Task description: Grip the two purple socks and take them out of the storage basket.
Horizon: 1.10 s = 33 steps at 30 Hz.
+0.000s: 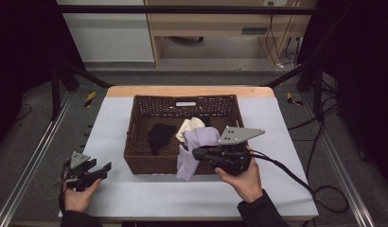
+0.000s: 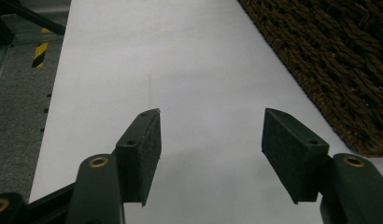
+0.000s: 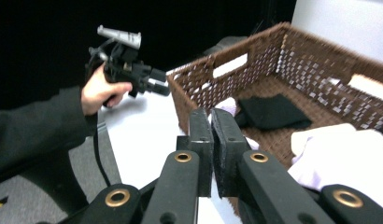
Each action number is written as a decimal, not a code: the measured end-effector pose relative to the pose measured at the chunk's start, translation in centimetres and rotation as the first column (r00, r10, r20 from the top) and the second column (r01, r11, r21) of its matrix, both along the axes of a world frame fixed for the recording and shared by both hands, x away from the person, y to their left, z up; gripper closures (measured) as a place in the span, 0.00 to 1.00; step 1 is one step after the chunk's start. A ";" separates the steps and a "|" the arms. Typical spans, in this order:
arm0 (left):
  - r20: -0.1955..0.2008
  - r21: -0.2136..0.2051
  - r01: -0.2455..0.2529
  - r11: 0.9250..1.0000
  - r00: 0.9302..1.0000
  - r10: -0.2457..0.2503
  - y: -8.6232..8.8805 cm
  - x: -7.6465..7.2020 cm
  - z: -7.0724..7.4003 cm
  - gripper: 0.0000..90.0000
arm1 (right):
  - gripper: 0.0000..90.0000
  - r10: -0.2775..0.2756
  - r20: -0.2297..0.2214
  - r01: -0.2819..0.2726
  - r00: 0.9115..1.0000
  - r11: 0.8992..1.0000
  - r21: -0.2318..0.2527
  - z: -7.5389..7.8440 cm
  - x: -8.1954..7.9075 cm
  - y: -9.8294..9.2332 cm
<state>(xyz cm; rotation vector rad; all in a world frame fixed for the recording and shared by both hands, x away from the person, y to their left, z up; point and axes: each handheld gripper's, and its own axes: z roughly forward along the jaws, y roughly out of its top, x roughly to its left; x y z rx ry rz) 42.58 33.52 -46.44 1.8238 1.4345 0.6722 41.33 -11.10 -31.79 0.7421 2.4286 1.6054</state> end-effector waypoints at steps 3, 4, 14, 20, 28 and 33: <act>-0.001 -0.001 -0.001 1.000 1.000 0.001 0.0 0.0 0.0 0.42 | 0.97 0.001 -0.019 -0.002 1.000 1.000 -0.022 -1.4 0.0 0.3; -0.001 -0.001 -0.001 1.000 1.000 0.001 0.0 0.0 0.0 0.42 | 0.97 0.001 -0.031 -0.001 1.000 1.000 -0.026 -1.9 0.0 0.3; -0.002 -0.003 0.000 1.000 1.000 0.000 0.0 0.0 0.0 0.42 | 0.97 0.002 -0.111 -0.014 0.994 0.994 -0.104 -6.4 -0.3 0.8; -0.004 -0.002 0.002 1.000 1.000 -0.002 -0.1 0.0 -0.1 0.42 | 0.97 -0.029 -0.143 0.009 0.989 0.990 -0.139 -9.2 -0.2 0.9; -0.004 -0.003 0.002 1.000 1.000 -0.002 0.0 0.0 -0.1 0.42 | 0.93 -0.070 -0.151 0.040 0.986 0.980 -0.195 -12.1 0.0 1.1; -0.004 -0.003 0.003 1.000 1.000 -0.003 0.0 0.0 -0.1 0.42 | 0.84 -0.101 -0.134 0.068 0.986 0.969 -0.236 -12.9 0.0 1.4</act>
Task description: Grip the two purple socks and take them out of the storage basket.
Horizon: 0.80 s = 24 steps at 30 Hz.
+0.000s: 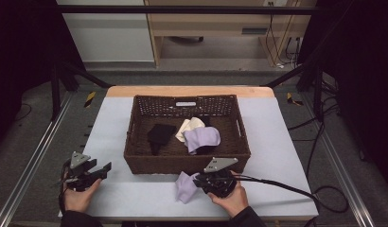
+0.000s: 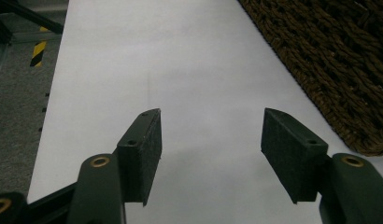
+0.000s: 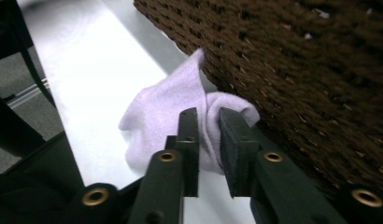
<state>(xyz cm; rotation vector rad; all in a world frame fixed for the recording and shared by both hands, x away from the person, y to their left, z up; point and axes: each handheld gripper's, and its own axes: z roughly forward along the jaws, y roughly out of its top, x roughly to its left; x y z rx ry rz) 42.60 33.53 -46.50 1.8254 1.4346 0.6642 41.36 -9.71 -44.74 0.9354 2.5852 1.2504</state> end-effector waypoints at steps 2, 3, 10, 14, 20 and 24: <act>-0.001 0.001 0.000 1.000 1.000 0.000 0.0 0.0 0.0 0.42 | 0.81 0.002 0.004 -0.002 1.000 1.000 0.017 0.2 -0.1 0.0; -0.001 0.000 0.000 1.000 1.000 0.000 0.0 0.0 0.0 0.42 | 0.80 0.002 0.006 -0.002 1.000 1.000 0.029 0.4 -0.1 -0.1; -0.005 0.002 0.002 1.000 1.000 -0.002 -0.1 0.0 -0.1 0.42 | 0.76 -0.020 0.052 0.010 0.998 0.984 0.180 3.6 -0.5 -1.6; -0.006 0.004 0.002 1.000 1.000 -0.002 -0.1 0.0 -0.1 0.42 | 0.75 -0.056 0.073 0.034 0.996 0.962 0.273 5.8 -0.2 -2.9; -0.007 0.003 0.003 1.000 1.000 -0.003 -0.1 0.1 -0.1 0.42 | 0.71 -0.172 0.091 0.128 0.981 0.925 0.358 8.5 1.6 -5.2; -0.008 0.005 0.003 1.000 1.000 -0.003 -0.1 0.1 -0.1 0.42 | 0.67 -0.236 0.100 0.183 0.966 0.909 0.375 9.3 3.0 -6.1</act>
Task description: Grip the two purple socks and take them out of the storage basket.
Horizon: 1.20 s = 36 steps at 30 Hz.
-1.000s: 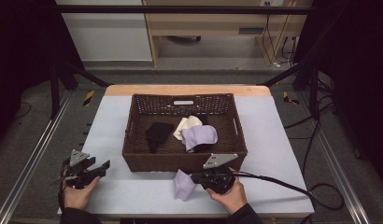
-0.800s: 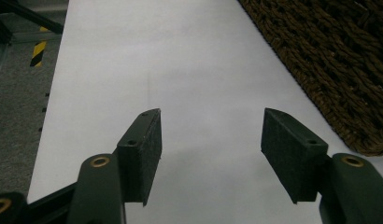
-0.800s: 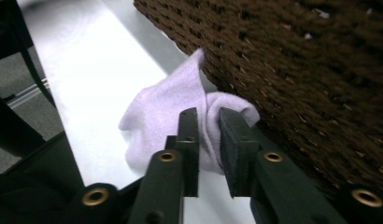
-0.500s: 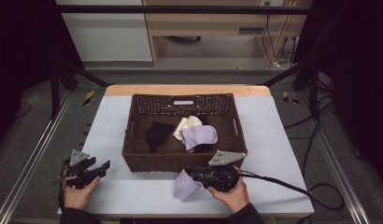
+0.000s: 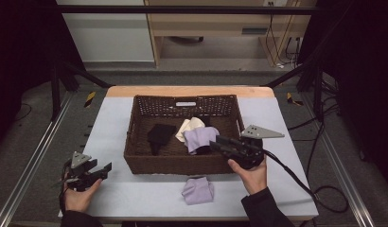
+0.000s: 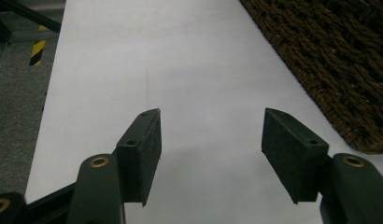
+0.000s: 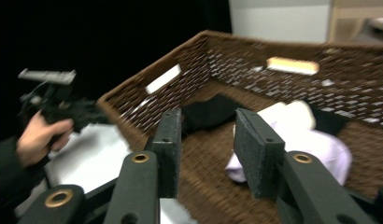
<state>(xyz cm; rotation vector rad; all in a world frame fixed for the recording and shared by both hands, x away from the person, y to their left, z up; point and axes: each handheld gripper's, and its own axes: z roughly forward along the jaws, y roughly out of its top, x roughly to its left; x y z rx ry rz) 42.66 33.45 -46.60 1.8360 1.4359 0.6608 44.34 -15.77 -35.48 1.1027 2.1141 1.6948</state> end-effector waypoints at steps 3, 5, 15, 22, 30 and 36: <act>0.001 -0.002 -0.002 1.000 1.000 0.002 0.0 0.0 0.0 0.42 | 0.63 -0.043 0.024 0.044 0.999 0.998 -0.049 0.7 0.8 0.1; -0.001 0.000 0.000 1.000 1.000 0.000 0.0 0.0 0.0 0.42 | 0.61 -0.046 0.031 0.047 0.998 0.998 -0.050 1.1 1.4 0.3; 0.000 0.001 0.003 1.000 1.000 -0.003 0.0 0.0 0.0 0.42 | 0.50 -0.113 0.066 0.121 0.991 0.984 -0.129 3.3 5.1 2.6; 0.001 -0.004 0.004 1.000 1.000 -0.004 0.0 0.1 0.0 0.42 | 0.47 -0.165 0.056 0.172 0.985 0.974 -0.148 3.2 8.0 3.7; 0.002 -0.005 0.004 1.000 1.000 -0.004 0.0 0.1 0.0 0.42 | 0.51 -0.191 0.030 0.193 0.981 0.959 -0.209 1.0 10.3 4.9; 0.001 -0.004 0.006 1.000 1.000 -0.006 0.1 0.1 0.0 0.42 | 0.54 -0.195 -0.005 0.186 0.981 0.945 -0.269 -1.0 11.4 5.9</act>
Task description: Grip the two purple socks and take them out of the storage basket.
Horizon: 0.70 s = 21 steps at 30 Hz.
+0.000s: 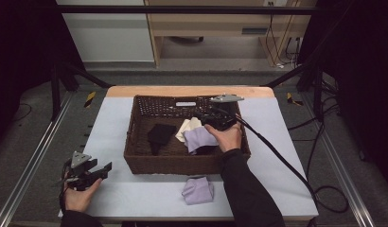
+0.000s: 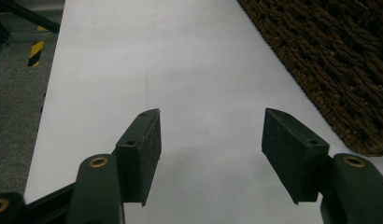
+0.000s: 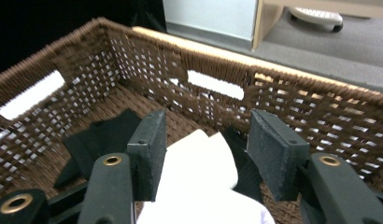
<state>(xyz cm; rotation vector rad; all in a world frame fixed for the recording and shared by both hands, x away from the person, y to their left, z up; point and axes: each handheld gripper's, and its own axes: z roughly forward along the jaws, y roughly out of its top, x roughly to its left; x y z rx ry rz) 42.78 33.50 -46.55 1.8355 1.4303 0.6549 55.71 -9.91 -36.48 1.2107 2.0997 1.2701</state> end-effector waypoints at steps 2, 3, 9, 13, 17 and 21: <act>0.001 0.001 0.000 1.000 1.000 0.000 0.0 0.0 0.0 0.42 | 0.55 -0.004 -0.011 0.004 1.000 1.000 -0.022 -0.5 0.3 0.2; 0.002 -0.001 -0.001 1.000 1.000 0.001 0.0 0.0 0.0 0.41 | 0.55 -0.005 -0.015 0.005 1.000 0.999 -0.032 -0.7 0.4 0.3; 0.002 -0.001 0.000 1.000 1.000 0.000 0.0 0.0 0.0 0.41 | 0.61 -0.034 -0.054 0.028 0.998 0.993 -0.115 -2.3 1.0 0.5; 0.003 -0.003 -0.002 1.000 1.000 0.002 0.0 0.0 0.0 0.41 | 0.61 -0.051 -0.095 0.039 0.994 0.991 -0.125 -3.3 1.4 0.0; 0.004 -0.002 -0.002 1.000 1.000 0.002 0.0 0.0 0.0 0.41 | 0.60 -0.064 -0.132 0.045 0.989 0.989 -0.139 -4.0 1.6 -0.4; 0.003 0.000 -0.001 1.000 1.000 0.001 0.0 0.0 0.0 0.41 | 0.58 -0.084 -0.178 0.059 0.980 0.988 -0.144 -4.5 1.8 -0.7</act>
